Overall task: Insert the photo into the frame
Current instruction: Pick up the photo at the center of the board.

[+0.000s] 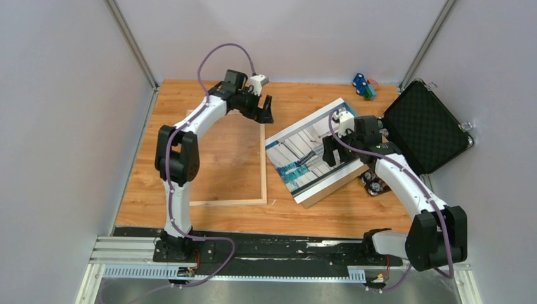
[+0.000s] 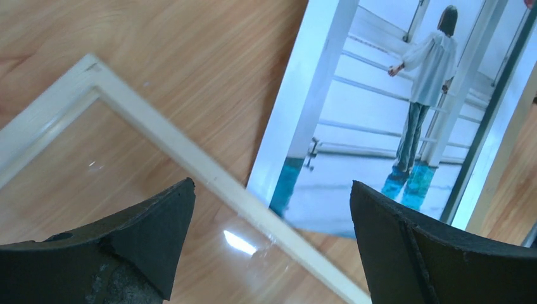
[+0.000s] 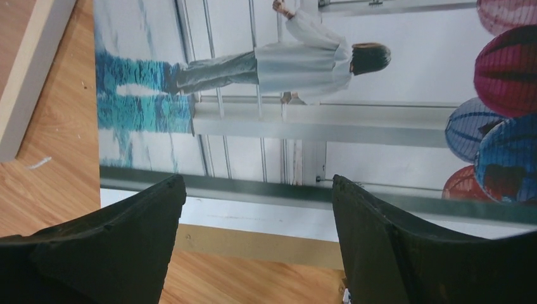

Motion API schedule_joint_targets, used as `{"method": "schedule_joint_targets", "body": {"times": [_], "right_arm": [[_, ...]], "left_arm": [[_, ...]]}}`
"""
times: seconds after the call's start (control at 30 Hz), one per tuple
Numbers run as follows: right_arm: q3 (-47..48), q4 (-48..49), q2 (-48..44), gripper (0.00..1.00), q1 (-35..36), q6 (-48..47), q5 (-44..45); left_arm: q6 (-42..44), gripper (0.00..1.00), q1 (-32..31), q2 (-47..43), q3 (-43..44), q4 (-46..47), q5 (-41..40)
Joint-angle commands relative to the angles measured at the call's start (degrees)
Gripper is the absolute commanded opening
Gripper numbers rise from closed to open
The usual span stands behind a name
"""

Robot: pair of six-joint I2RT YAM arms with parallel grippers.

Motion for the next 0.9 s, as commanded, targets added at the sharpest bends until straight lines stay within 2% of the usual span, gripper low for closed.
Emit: {"method": "schedule_joint_targets", "body": {"times": [0.0,0.2,0.47,0.7,0.87], "right_arm": [[-3.3,-0.7,-3.3,0.84,-0.9,-3.5,-1.8],[-6.5,-1.5,-5.4,0.82,-2.7,-4.7,-2.6],[-7.9,-3.9,-5.3,0.81,-3.0,-5.9,-4.4],[-7.7,-4.7,-5.6,0.8,-3.1,-5.1,-4.9],[-7.2,-4.7,-5.5,0.8,-3.1,-4.3,-5.7]], "left_arm": [[-6.6,0.99,-2.7,7.6,6.1,4.1,5.0],[-6.3,0.99,-7.3,14.7,12.7,6.1,5.1],[-6.8,1.0,-9.1,24.5,22.8,5.2,4.7],[-4.6,0.99,-10.3,27.7,24.1,5.9,7.4],[-5.5,0.9,-10.5,29.4,24.5,6.8,8.2]]}}
